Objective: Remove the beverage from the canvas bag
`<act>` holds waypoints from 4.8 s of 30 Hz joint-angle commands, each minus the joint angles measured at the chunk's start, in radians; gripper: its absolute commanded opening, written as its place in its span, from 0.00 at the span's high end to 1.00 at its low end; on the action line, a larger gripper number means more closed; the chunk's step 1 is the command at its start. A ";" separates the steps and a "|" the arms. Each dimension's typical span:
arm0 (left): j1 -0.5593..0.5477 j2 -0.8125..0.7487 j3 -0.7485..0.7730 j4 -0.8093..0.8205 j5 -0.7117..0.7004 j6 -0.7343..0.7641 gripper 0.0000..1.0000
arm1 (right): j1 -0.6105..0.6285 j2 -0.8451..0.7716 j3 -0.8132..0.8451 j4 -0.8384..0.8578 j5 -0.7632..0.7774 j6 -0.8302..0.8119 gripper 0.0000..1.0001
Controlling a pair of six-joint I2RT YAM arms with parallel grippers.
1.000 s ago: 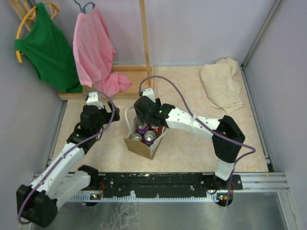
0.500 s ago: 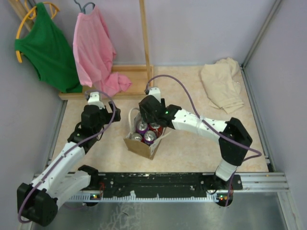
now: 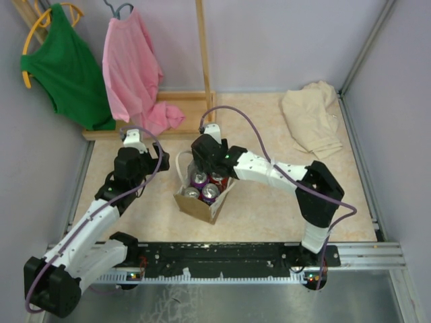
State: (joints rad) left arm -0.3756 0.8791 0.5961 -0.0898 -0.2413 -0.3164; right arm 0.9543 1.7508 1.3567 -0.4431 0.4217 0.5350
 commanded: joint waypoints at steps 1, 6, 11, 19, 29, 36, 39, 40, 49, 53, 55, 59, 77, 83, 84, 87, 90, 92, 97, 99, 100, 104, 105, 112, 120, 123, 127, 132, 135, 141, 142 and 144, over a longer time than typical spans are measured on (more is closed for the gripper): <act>-0.003 0.003 0.011 0.009 0.017 0.008 0.00 | -0.006 0.029 0.061 -0.008 0.019 -0.004 0.26; -0.003 0.002 0.008 0.013 0.016 0.011 0.00 | -0.006 0.069 0.074 -0.043 0.042 0.007 0.26; -0.002 0.013 0.010 0.016 0.032 0.010 0.00 | -0.006 0.095 0.060 -0.023 0.029 0.006 0.27; -0.003 0.024 0.016 0.007 0.062 0.002 0.00 | -0.006 0.131 0.067 -0.017 0.030 0.005 0.28; -0.002 0.023 0.001 0.020 0.064 -0.002 0.00 | -0.007 0.172 0.050 -0.029 0.041 0.012 0.36; -0.004 0.040 -0.001 0.026 0.077 -0.005 0.00 | -0.008 0.176 0.035 -0.028 0.054 0.013 0.59; -0.003 0.045 0.000 0.026 0.080 -0.006 0.00 | -0.007 0.187 0.034 -0.027 0.053 0.013 0.83; -0.003 0.045 0.001 0.026 0.079 -0.007 0.00 | -0.007 0.193 0.034 -0.031 0.054 0.011 0.92; -0.003 0.010 -0.001 0.021 0.038 -0.005 0.00 | -0.004 0.205 0.015 -0.027 0.114 0.000 1.00; -0.003 -0.003 -0.007 0.021 0.020 -0.003 0.00 | 0.011 0.170 -0.011 -0.016 0.186 -0.005 1.00; -0.003 -0.005 -0.006 0.022 0.016 -0.003 0.00 | 0.018 0.154 -0.018 -0.008 0.213 -0.025 1.00; -0.003 0.007 -0.003 0.021 0.026 -0.005 0.00 | 0.035 0.147 -0.008 -0.006 0.265 -0.057 1.00; -0.004 0.051 -0.003 0.033 0.025 -0.013 0.00 | 0.042 -0.066 -0.126 0.201 0.260 -0.107 1.00; -0.002 0.063 0.002 0.028 0.025 -0.012 0.00 | 0.043 -0.163 -0.182 0.325 0.253 -0.145 1.00; -0.004 0.063 0.002 0.028 0.026 -0.012 0.00 | 0.042 -0.172 -0.188 0.343 0.252 -0.153 1.00; -0.004 0.065 0.002 0.028 0.030 -0.012 0.00 | 0.042 -0.186 -0.184 0.372 0.249 -0.183 1.00; -0.003 0.069 0.002 0.028 0.031 -0.010 0.00 | 0.043 -0.191 -0.149 0.368 0.245 -0.202 1.00; -0.004 0.073 0.002 0.030 0.030 -0.009 0.00 | 0.042 -0.206 -0.142 0.379 0.239 -0.213 1.00; -0.005 0.085 0.007 0.030 0.034 -0.010 0.00 | 0.043 -0.278 -0.155 0.440 0.241 -0.259 1.00; -0.004 0.089 0.008 0.032 0.035 -0.009 0.00 | 0.042 -0.310 -0.167 0.467 0.242 -0.278 1.00; -0.004 0.090 0.008 0.033 0.035 -0.010 0.00 | 0.042 -0.327 -0.174 0.486 0.242 -0.291 1.00; -0.003 0.091 0.011 0.032 0.036 -0.010 0.00 | 0.041 -0.382 -0.182 0.535 0.228 -0.342 1.00; -0.003 0.091 0.012 0.033 0.037 -0.010 0.00 | 0.041 -0.392 -0.176 0.541 0.226 -0.348 1.00; -0.004 0.089 0.023 0.033 0.041 -0.011 0.00 | 0.038 -0.439 -0.151 0.585 0.266 -0.411 1.00; -0.003 0.115 0.039 0.033 0.061 -0.009 0.00 | -0.009 -0.462 -0.079 0.606 0.341 -0.493 1.00; -0.005 0.111 0.042 0.030 0.067 -0.011 0.00 | -0.053 -0.478 -0.066 0.613 0.361 -0.504 1.00; -0.005 0.090 0.042 0.028 0.066 -0.010 0.00 | -0.134 -0.490 -0.048 0.577 0.416 -0.487 1.00; -0.004 0.083 0.047 0.013 0.065 -0.003 0.00 | -0.281 -0.518 -0.106 0.497 0.399 -0.389 1.00; -0.005 0.082 0.059 -0.015 0.064 0.007 0.00 | -0.365 -0.532 -0.173 0.491 0.370 -0.347 1.00; -0.004 0.053 0.073 -0.049 0.040 0.014 0.00 | -0.452 -0.520 -0.250 0.493 0.352 -0.327 1.00; -0.004 0.047 0.071 -0.050 0.039 0.014 0.00 | -0.461 -0.519 -0.263 0.500 0.351 -0.327 1.00; -0.005 0.035 0.070 -0.053 0.035 0.009 0.00 | -0.476 -0.511 -0.281 0.500 0.348 -0.313 1.00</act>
State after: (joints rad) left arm -0.3756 0.9478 0.6338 -0.1242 -0.1932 -0.3149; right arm 0.4988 1.2633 1.0729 -0.0544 0.7742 0.1783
